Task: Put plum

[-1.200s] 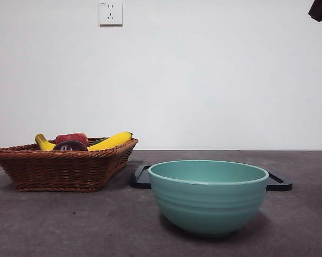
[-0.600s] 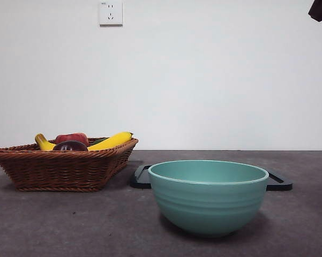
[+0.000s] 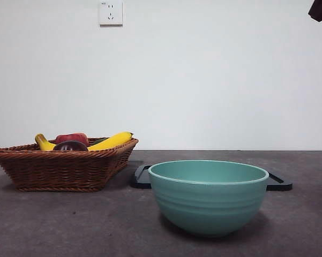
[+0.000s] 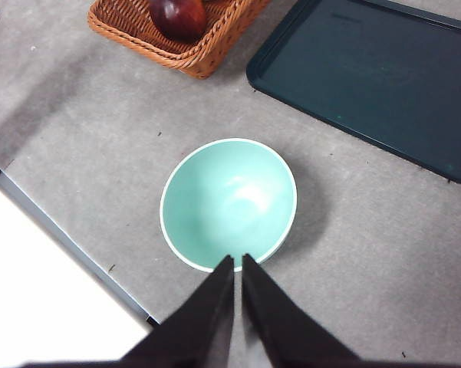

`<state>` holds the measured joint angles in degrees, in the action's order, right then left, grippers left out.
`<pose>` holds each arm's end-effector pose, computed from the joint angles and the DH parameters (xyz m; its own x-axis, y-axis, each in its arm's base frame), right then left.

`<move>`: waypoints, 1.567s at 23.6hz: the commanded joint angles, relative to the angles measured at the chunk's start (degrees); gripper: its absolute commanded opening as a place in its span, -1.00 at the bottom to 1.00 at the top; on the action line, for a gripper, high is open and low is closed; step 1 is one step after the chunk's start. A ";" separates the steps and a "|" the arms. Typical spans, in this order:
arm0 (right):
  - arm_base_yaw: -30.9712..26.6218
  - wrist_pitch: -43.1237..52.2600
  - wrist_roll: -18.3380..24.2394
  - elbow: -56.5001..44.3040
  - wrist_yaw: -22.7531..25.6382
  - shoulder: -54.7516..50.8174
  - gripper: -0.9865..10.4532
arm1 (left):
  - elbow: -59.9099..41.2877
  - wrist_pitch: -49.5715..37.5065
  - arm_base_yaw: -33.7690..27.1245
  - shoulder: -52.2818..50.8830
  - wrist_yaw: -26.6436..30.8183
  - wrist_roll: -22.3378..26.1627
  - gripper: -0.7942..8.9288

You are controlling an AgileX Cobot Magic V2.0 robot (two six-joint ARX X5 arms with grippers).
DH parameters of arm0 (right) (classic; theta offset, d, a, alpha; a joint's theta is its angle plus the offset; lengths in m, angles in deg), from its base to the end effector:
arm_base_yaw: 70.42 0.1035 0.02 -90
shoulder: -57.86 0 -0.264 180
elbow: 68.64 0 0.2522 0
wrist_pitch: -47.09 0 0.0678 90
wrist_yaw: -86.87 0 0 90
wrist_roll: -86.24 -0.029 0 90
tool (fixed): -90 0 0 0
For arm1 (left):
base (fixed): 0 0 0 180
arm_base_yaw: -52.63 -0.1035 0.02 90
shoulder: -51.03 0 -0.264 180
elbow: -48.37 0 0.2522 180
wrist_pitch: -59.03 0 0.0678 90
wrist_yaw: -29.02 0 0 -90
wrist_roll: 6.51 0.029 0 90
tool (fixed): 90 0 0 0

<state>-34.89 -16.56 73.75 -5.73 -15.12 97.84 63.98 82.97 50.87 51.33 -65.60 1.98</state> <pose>0.0965 0.0763 0.3086 0.4826 0.5999 -0.6381 -0.5653 0.7699 0.2962 0.0949 0.0006 0.1570 0.9875 -0.0502 -0.1496 0.0706 0.9885 0.1340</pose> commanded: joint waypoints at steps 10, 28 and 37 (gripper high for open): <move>-14.47 11.17 9.40 -0.70 6.25 -5.07 -0.82 | -1.18 0.50 -0.15 -0.11 0.04 0.72 -0.82; -36.52 48.61 14.82 -41.03 10.97 -34.05 -0.82 | -1.18 0.52 -0.15 -0.11 0.04 0.72 -0.82; -36.52 48.59 14.64 -47.28 10.99 -39.10 -0.82 | -1.18 0.52 -0.15 -0.11 0.04 0.72 -0.82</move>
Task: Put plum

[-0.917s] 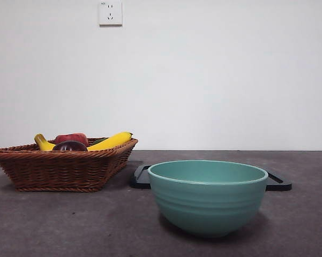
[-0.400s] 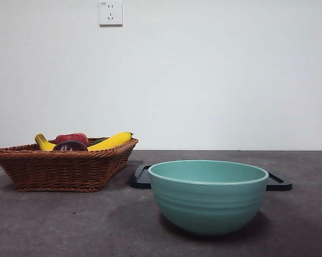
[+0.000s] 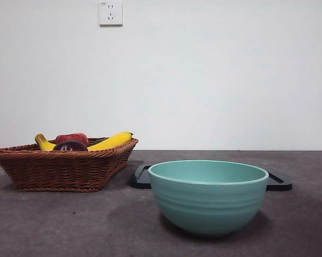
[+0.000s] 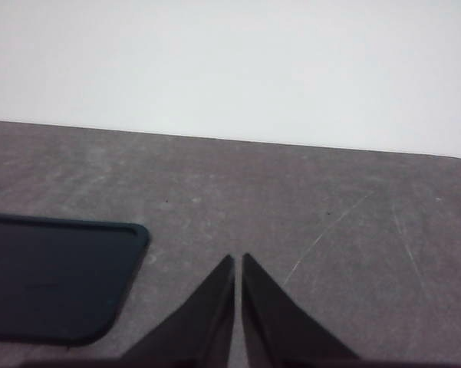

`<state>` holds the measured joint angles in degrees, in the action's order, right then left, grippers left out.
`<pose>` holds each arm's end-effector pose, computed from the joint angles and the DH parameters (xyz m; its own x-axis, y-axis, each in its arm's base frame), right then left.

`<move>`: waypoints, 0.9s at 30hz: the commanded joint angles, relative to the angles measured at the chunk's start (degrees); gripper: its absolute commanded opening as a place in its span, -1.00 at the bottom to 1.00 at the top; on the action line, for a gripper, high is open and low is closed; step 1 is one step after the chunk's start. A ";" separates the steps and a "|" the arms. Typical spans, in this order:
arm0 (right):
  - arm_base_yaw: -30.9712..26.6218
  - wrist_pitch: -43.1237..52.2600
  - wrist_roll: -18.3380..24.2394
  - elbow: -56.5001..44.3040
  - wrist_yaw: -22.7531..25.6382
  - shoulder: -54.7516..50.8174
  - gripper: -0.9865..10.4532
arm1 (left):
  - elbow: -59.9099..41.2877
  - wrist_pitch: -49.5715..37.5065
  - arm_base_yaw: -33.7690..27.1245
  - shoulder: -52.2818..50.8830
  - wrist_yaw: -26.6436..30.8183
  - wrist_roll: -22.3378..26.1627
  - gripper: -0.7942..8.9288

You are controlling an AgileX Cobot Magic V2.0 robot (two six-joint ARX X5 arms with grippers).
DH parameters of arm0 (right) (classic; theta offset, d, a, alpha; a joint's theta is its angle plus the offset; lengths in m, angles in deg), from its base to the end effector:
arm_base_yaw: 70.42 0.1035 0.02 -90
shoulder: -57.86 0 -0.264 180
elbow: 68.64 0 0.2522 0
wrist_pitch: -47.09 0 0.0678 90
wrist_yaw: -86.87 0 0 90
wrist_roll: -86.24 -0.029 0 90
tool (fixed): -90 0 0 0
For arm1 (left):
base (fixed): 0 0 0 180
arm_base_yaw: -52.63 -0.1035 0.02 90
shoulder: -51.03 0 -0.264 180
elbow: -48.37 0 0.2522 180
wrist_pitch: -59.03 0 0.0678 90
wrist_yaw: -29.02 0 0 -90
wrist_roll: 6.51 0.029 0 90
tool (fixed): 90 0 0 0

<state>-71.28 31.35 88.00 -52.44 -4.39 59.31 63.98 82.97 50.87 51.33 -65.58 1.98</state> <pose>0.0968 -0.0008 0.1727 0.9998 0.0070 -0.0173 -0.0075 0.9995 -0.0303 0.0949 0.0006 0.1570 0.9875 -0.0499 -0.1496 0.0702 0.9885 0.1341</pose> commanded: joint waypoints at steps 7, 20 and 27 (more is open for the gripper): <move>-0.13 -0.57 0.39 -1.81 0.26 -1.25 -0.82 | -1.18 0.52 -0.15 -0.11 0.02 0.72 -0.82; -0.13 -8.37 0.17 -1.81 0.20 -1.25 -0.82 | -1.16 0.52 -0.15 -0.11 0.02 0.72 -0.82; -0.09 -7.30 -0.15 -1.79 -0.17 -1.25 -0.82 | -1.16 0.52 -0.15 -0.11 0.02 0.72 -0.82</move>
